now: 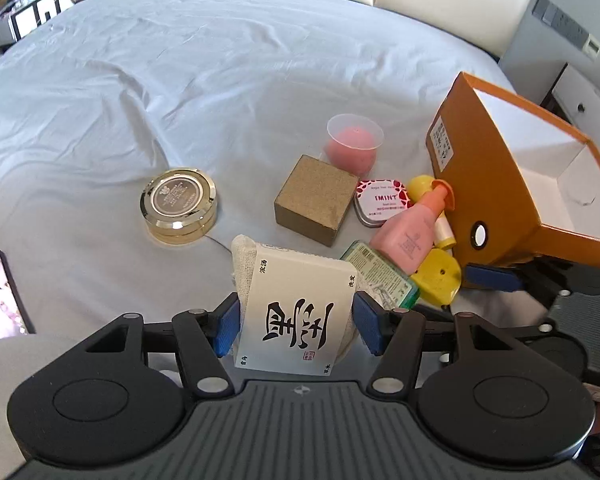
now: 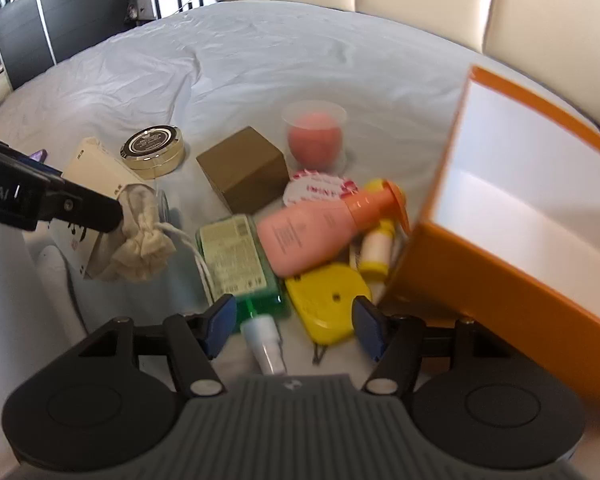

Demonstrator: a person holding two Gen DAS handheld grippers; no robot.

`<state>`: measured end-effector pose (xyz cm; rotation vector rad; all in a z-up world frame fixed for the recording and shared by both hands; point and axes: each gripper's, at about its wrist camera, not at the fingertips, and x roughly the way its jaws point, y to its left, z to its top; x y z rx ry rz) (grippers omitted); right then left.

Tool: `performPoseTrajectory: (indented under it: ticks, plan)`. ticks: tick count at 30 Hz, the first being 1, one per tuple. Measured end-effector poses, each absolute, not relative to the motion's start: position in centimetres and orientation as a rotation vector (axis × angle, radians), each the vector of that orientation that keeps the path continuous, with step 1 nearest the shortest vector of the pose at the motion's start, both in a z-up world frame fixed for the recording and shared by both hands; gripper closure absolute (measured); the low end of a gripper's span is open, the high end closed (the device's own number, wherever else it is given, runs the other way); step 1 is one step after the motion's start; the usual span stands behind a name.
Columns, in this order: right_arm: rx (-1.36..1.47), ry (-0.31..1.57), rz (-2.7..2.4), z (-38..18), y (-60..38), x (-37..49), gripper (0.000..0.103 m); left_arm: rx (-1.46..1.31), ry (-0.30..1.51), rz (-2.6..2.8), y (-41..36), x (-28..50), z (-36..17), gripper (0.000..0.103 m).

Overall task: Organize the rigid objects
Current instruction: 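Grasp the green soap bottle with the right gripper while the left holds the packet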

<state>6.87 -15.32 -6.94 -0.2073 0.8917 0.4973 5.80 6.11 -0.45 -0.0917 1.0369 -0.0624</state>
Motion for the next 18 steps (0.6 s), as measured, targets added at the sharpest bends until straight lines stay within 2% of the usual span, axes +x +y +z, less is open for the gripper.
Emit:
performPoseTrajectory:
  ticks: [5,8,13,15,16,18]
  plan:
    - [-0.323,0.827,0.513,-6.3,-12.9,6.3,0.039,-0.238,0.910,0.058,8.5,5.0,0.4,0.035]
    - [-0.373,0.713,0.532,-5.0,-12.2,5.0,0.032,-0.257,0.832,0.160,9.4,4.4,1.2,0.035]
    - [-0.591,0.635,0.446,-6.1,-10.1,5.4,0.033,-0.288,0.839,0.130,9.9,5.0,0.9,0.035]
    - [-0.603,0.638,0.469,-6.4,-9.9,5.7,0.029,-0.298,0.848,0.128,10.0,5.2,0.6,0.035]
    - [-0.600,0.631,0.483,-6.3,-9.8,5.7,0.032,-0.303,0.847,0.130,10.1,5.2,0.5,0.035]
    - [-0.609,0.649,0.520,-6.2,-9.3,5.9,0.050,-0.318,0.849,0.123,10.3,5.4,0.3,0.035]
